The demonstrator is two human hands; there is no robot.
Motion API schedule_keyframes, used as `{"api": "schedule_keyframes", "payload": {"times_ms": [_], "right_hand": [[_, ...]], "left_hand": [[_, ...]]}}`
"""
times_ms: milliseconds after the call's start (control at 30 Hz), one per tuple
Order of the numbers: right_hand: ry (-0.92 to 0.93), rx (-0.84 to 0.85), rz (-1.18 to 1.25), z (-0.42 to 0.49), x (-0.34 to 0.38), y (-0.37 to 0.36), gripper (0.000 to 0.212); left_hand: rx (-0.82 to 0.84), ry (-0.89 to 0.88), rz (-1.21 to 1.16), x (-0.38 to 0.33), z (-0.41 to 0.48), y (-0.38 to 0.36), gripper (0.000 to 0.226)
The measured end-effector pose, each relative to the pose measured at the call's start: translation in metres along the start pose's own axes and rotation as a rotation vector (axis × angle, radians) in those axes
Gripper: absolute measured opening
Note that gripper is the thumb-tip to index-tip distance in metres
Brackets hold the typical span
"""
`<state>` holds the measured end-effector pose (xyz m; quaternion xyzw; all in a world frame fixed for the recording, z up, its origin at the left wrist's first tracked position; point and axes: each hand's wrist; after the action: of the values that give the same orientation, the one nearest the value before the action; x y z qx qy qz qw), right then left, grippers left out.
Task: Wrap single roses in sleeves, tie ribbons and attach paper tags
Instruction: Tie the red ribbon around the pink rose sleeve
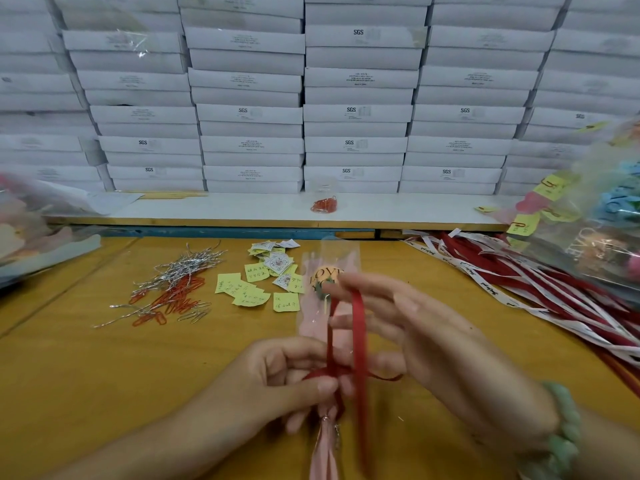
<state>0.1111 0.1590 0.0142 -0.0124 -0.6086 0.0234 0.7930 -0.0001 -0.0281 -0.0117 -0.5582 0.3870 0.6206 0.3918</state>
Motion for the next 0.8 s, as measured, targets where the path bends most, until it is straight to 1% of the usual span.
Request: {"api": "schedule_keyframes", "payload": {"times_ms": [67,133,200,267,300,367,433,533,667,800], "right_hand": [[0.064,-0.125,-0.047,0.003,-0.001,0.004,0.046],[0.111,-0.27,-0.1,0.005,-0.003,0.01,0.052],[0.098,-0.403,-0.161,0.006,-0.006,0.015,0.048],[0.047,-0.455,-0.273,0.004,-0.01,0.017,0.038],[0.036,-0.429,-0.334,0.003,-0.012,0.015,0.028],[0.059,-0.293,-0.52,-0.002,-0.014,0.008,0.008],[0.085,-0.146,-0.697,-0.005,-0.015,0.001,0.007],[0.067,-0.021,-0.792,-0.008,-0.016,-0.003,0.011],[0.054,-0.025,-0.764,-0.007,-0.018,-0.001,0.014],[0.045,-0.009,-0.575,-0.006,-0.019,-0.003,0.01]], "left_hand": [[-0.037,-0.012,-0.006,0.003,0.001,0.002,0.014],[-0.039,-0.015,-0.002,0.005,0.002,0.005,0.016],[-0.034,-0.017,-0.004,0.007,0.003,0.006,0.017],[-0.04,-0.021,-0.023,0.008,0.003,0.007,0.018],[-0.043,-0.023,-0.039,0.009,0.003,0.007,0.017],[-0.049,-0.029,-0.074,0.01,0.003,0.008,0.015],[-0.052,-0.038,-0.088,0.01,0.003,0.009,0.015],[-0.076,-0.043,-0.106,0.012,0.004,0.009,0.017],[-0.156,-0.054,-0.098,0.014,0.006,0.008,0.009],[-0.276,-0.075,-0.086,0.017,0.007,0.008,0.013]]}}
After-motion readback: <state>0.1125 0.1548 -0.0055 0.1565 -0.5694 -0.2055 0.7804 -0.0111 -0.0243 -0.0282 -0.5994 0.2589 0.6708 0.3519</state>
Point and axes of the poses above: each hand's wrist, its own z-axis towards the middle knuckle, its own y-axis out of the back of the hand, x = y × z, and after that the axes turned 1 degree about -x, right-handed
